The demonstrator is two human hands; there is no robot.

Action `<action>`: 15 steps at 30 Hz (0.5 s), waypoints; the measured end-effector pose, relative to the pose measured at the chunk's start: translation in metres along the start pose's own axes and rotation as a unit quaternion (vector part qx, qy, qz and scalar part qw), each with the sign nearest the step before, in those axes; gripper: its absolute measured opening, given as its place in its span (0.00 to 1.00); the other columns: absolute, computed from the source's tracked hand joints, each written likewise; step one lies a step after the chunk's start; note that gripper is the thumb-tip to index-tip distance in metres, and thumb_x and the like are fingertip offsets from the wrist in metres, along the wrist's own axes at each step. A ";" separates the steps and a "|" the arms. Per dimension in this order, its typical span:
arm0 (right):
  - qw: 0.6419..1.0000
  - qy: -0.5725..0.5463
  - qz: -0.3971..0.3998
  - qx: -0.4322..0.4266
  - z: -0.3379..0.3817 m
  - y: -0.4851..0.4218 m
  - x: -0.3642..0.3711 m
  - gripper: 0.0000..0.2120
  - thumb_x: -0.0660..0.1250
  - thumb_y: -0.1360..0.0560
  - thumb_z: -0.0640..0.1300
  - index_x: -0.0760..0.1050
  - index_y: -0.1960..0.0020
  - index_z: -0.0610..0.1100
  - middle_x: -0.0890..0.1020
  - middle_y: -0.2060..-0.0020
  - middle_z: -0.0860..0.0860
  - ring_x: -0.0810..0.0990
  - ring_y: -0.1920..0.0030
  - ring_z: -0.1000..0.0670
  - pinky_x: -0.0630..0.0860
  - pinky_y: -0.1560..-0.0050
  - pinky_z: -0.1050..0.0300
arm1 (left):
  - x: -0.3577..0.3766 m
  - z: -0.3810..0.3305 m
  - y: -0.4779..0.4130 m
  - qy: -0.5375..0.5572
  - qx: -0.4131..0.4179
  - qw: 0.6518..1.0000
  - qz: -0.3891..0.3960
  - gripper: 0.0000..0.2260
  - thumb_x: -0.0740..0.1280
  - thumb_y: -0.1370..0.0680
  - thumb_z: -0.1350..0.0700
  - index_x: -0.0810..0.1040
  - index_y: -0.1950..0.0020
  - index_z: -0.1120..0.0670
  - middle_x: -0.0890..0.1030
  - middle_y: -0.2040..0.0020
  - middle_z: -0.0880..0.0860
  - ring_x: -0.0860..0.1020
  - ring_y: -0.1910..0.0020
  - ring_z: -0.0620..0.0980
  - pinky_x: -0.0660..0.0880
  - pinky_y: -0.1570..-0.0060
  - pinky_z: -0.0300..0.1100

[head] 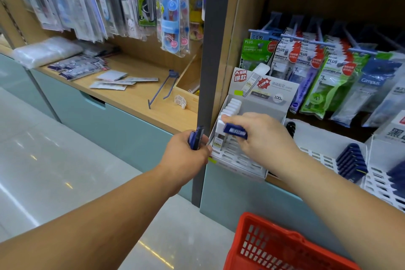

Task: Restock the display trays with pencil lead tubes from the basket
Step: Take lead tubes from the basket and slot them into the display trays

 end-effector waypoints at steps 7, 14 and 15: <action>0.943 -0.305 -0.046 0.125 -0.010 -0.006 -0.002 0.10 0.70 0.20 0.47 0.80 0.39 0.56 0.82 0.61 0.51 0.76 0.68 0.52 0.79 0.62 0.51 | -0.005 -0.003 0.000 -0.016 0.021 1.000 -0.010 0.03 0.73 0.21 0.56 0.80 0.50 0.50 0.84 0.55 0.56 0.84 0.55 0.56 0.82 0.55 0.41; 0.994 -0.091 0.017 0.064 -0.014 -0.002 -0.005 0.12 0.69 0.19 0.49 0.79 0.36 0.58 0.85 0.50 0.53 0.81 0.51 0.50 0.81 0.50 0.48 | -0.003 -0.015 0.004 -0.018 0.050 0.998 -0.017 0.03 0.72 0.20 0.55 0.80 0.51 0.49 0.84 0.54 0.58 0.83 0.57 0.57 0.81 0.60 0.39; 0.996 -0.067 0.015 0.054 -0.014 -0.003 -0.009 0.12 0.69 0.19 0.50 0.79 0.37 0.58 0.85 0.50 0.54 0.81 0.52 0.51 0.81 0.51 0.49 | -0.002 -0.018 0.006 -0.015 0.052 0.998 -0.014 0.02 0.72 0.20 0.56 0.80 0.51 0.50 0.84 0.54 0.59 0.83 0.59 0.56 0.79 0.65 0.35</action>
Point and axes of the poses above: each hand's wrist, its own y-axis away from the middle knuckle, its own x-axis out of the palm, z = x × y, the point moved 5 cm from there along -y, towards the middle knuckle
